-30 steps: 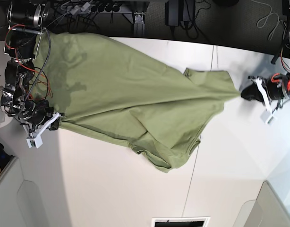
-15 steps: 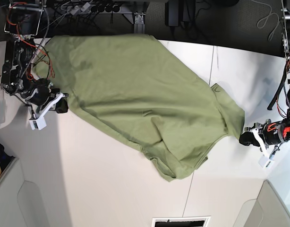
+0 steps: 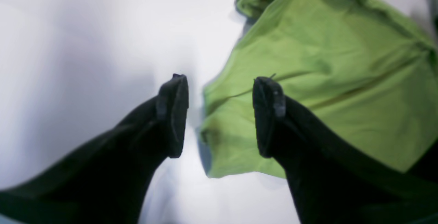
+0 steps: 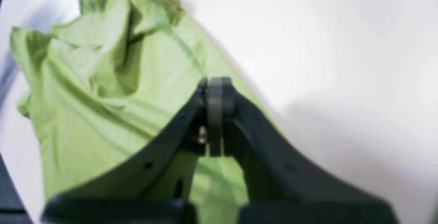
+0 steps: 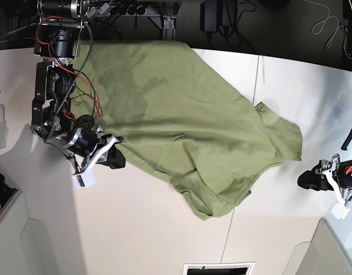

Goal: Layout the t-shirt on the table in an organized manner, then fold the t-shirt properly
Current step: 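Lift the shirt with both grippers and shake it out over the table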

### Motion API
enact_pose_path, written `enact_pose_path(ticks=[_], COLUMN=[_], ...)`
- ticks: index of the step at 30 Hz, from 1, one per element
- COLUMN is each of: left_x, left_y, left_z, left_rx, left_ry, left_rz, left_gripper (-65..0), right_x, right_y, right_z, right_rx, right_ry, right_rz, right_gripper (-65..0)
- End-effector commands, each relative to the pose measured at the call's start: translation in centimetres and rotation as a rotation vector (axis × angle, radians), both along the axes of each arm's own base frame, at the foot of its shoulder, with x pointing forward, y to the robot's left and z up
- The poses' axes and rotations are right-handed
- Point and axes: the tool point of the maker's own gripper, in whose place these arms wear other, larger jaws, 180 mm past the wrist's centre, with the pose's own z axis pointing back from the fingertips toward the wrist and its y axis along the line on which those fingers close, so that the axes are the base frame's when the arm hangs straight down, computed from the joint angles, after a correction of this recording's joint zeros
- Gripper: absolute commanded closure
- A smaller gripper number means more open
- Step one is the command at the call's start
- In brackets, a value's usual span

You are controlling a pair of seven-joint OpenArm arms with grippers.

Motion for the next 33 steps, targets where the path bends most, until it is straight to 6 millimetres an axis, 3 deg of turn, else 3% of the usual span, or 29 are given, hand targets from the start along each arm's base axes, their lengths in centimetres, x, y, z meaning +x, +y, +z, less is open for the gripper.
enact_pose_path(ticks=[1,3,7,9,14,18,21,23,26,30,33], left_x=[0.7,0.1,-1.3,-1.9,-2.9,-2.6,-2.5,-1.4,0.9,4.0,5.6], left_y=[-0.9,-2.3,-4.9,-5.9,-6.3,-3.9,-4.8,-6.0,-7.7,-10.2,-12.2], left_z=[2.2,1.5,-1.7,-3.8,-8.6,-11.7,-13.4,-13.5,-13.1,-12.1,-10.8], left_rx=[-0.046,-0.078,-0.104,-0.09,0.053,0.138,0.145,0.121,0.106,0.083,0.049], left_ry=[-0.059,-0.043,0.012,0.039,0.068,0.133,0.182,0.176,0.149,0.124,0.104], left_rz=[-0.024,-0.054,-0.082,-0.089,-0.088,0.075,0.082,0.087,0.098,0.103,0.089], left_gripper=[-32.9,-31.2,-13.1,-7.9,-7.7,-7.7,-7.7,-7.7,-7.7,-7.7,-7.8], right_x=[1.3,1.6,1.7,1.9,1.8,0.9,0.3,-0.6,-3.4,-8.0,-10.4], right_y=[0.5,1.4,2.1,1.6,-1.7,-4.2,-5.2,-5.7,-5.6,-4.1,-2.9], right_z=[1.1,-0.2,-2.7,-3.3,-4.2,-4.7,-4.6,-4.7,-5.8,-6.8,-6.1], right_rx=[-0.01,-0.061,-0.148,-0.183,-0.243,-0.265,-0.223,-0.207,-0.202,-0.172,-0.155], right_ry=[-0.047,-0.02,0.044,0.057,0.081,0.147,0.175,0.179,0.215,0.232,0.194], right_rz=[0.02,0.061,0.119,0.117,0.076,0.071,0.062,0.057,0.078,0.116,0.139], right_gripper=[0.0,0.0,0.0,0.0,0.0,0.0,0.0,0.0,0.0,0.0,0.0])
